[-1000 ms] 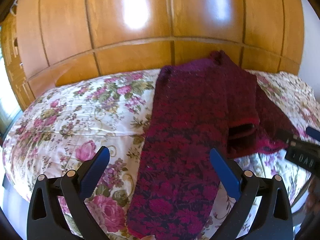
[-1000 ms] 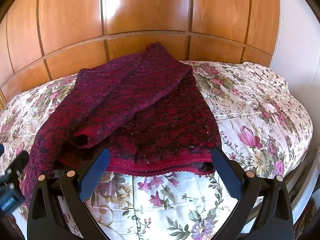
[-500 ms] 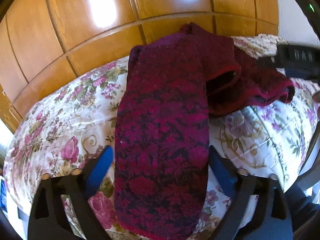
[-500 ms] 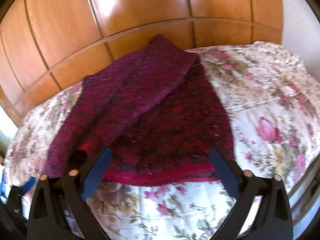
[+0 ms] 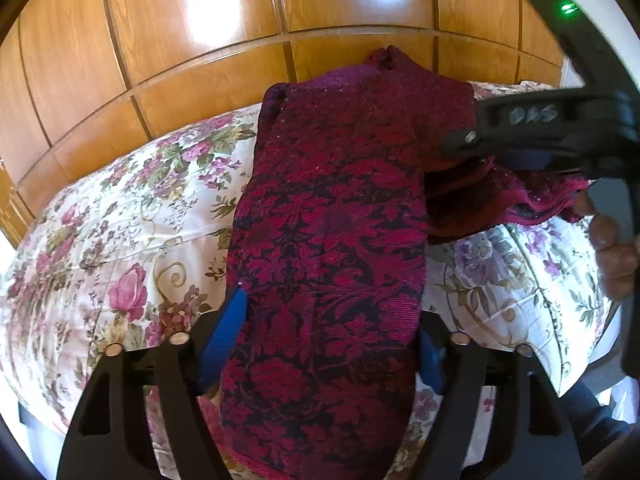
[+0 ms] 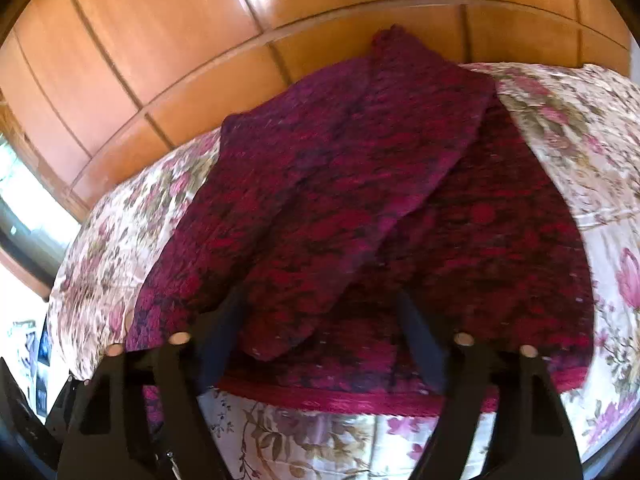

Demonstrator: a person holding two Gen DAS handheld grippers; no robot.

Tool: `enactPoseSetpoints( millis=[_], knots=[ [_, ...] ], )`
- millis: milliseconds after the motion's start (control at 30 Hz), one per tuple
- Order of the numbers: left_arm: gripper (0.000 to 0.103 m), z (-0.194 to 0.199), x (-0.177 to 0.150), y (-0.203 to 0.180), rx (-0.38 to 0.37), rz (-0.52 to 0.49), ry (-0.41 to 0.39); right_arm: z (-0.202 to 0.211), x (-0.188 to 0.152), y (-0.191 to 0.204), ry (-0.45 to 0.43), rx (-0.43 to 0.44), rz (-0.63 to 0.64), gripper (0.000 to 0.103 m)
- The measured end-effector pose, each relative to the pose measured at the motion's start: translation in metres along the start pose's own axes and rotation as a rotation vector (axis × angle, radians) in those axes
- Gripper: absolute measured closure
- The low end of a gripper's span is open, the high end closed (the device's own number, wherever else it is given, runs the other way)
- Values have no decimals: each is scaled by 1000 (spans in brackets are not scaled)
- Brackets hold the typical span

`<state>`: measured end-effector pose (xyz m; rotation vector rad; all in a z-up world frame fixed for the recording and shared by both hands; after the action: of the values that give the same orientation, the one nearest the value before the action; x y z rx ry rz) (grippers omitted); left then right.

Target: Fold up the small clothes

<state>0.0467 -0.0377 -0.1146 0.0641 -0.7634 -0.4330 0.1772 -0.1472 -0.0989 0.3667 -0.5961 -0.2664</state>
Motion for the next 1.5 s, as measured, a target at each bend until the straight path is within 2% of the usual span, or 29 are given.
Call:
enactPoseSetpoints(
  millis=[300,500,533,733,867,1033,1167,1300,1367,1500],
  knots=[
    [54,8,4,-3,-62,5,-36,-11,0,7,33,-12,68,65],
    [84,17,6,-2,-136,20,-44,7,6,10,29,26,89,83],
    [89,21,7,2,-173,48,-43,11,7,10,19,27,98,84],
    [92,42,24,50,-354,274,-93,46,22,2,-62,16,126,90],
    [93,46,39,90,-384,398,-138,73,44,-23,-154,-51,122,91],
    [93,34,59,159,-325,548,-187,99,79,-80,-251,-190,60,91],
    [93,10,71,208,-239,615,-175,109,109,-137,-305,-310,-21,91],
    [93,-30,85,257,-133,675,-117,111,134,-190,-314,-418,-105,91],
    [94,-48,84,282,-102,718,-87,108,147,-219,-306,-479,-145,91],
    [93,-88,88,321,11,752,-8,99,165,-270,-277,-577,-224,91]
  ],
)
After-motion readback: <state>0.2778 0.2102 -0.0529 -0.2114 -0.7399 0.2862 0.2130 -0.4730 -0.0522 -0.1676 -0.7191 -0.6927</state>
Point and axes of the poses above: each gripper's, at about its wrist camera, not at the fingertips, and z roughly against the way its jaws point, y to its left, x to its top, the point moved 5 cm from there along -z, roughly the way its jaws point, and after that the axes turned 8 degrees about -z, right-handed, at the moved point
